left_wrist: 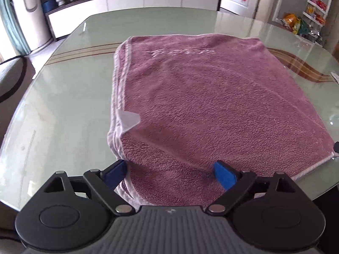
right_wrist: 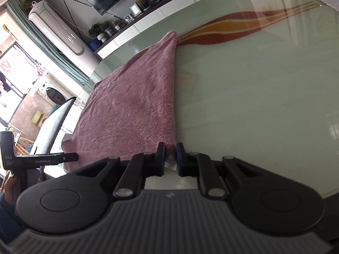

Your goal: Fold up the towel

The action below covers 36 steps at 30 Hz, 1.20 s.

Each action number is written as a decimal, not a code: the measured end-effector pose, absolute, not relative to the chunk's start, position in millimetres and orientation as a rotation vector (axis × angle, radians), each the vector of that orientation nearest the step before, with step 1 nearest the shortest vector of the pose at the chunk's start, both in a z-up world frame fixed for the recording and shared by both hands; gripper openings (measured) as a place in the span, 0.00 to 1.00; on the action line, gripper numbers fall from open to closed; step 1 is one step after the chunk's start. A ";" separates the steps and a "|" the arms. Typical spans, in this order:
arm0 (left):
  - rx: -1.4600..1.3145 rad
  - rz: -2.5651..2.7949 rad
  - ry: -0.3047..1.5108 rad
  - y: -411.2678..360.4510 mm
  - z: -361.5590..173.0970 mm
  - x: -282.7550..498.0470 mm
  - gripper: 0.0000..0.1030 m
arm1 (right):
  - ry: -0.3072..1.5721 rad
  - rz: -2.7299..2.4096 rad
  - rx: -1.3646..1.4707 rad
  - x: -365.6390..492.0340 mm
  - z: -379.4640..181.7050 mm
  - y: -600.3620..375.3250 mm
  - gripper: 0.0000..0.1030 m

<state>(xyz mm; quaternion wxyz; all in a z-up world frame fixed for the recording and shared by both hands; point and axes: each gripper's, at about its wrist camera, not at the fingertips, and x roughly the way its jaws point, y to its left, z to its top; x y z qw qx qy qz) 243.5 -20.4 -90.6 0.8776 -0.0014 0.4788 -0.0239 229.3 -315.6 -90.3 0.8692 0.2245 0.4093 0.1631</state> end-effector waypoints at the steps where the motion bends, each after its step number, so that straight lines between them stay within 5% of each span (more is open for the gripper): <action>1: 0.005 -0.064 0.995 -28.3 -91.2 245.4 0.91 | 0.853 0.318 0.463 225.9 -89.6 -322.3 0.05; 14: -0.022 -0.015 1.051 -8.4 -88.2 226.6 0.87 | 0.806 0.303 0.500 217.3 -82.0 -348.6 0.17; 16: -0.045 0.045 1.060 13.9 -82.6 216.4 0.87 | 0.810 0.319 0.486 229.1 -81.3 -341.0 0.32; 20: -0.108 0.105 1.047 42.7 -68.1 204.1 0.87 | 0.801 0.371 0.463 251.3 -74.8 -328.5 0.36; 24: -0.177 0.022 1.012 38.1 -55.4 210.4 0.87 | 0.800 0.386 0.434 280.1 -63.4 -320.2 0.59; 30: -0.159 -0.082 1.007 7.3 -59.2 235.4 0.87 | 0.721 0.413 0.406 338.5 -44.5 -311.4 0.73; 36: -0.118 -0.092 1.056 -8.5 -79.2 248.3 0.87 | 0.748 0.424 0.264 418.8 -40.3 -289.3 0.62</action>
